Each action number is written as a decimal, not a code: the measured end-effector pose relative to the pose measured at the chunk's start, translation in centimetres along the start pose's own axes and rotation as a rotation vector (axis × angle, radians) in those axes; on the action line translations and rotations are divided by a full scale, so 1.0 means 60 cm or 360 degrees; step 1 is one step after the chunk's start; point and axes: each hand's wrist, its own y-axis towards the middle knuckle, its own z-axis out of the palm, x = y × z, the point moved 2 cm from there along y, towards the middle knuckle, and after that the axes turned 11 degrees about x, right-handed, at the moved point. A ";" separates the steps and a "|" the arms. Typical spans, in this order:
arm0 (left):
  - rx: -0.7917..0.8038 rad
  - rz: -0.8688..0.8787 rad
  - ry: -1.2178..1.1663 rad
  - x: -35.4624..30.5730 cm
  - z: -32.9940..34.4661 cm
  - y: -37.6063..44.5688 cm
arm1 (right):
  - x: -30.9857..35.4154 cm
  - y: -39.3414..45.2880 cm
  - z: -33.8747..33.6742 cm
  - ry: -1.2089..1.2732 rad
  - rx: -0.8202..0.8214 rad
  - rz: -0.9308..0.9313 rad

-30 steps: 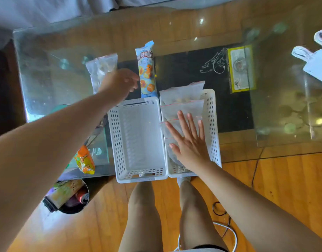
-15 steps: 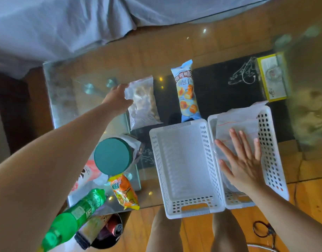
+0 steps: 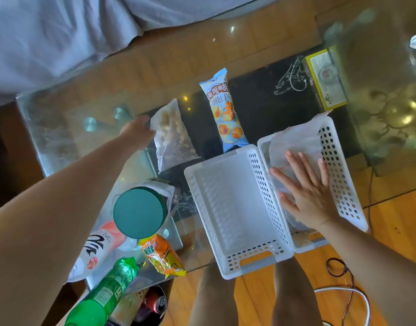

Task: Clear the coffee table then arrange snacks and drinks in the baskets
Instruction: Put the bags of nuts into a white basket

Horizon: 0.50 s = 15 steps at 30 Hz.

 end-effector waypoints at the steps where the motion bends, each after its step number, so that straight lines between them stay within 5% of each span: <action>1: 0.0001 0.0003 -0.0012 -0.008 0.001 -0.006 | -0.001 0.000 0.002 -0.0016 0.0003 -0.0001; 8: 0.0012 0.0063 -0.0277 -0.087 -0.021 -0.090 | -0.006 -0.003 -0.005 0.0049 0.0056 -0.0048; 12: -0.0135 0.0147 -0.0151 -0.146 -0.032 -0.186 | -0.005 -0.012 -0.039 0.0222 0.0145 -0.0127; 15: -0.0189 0.0364 -0.0062 -0.207 -0.039 -0.258 | -0.003 -0.007 -0.101 0.0576 -0.0025 -0.0150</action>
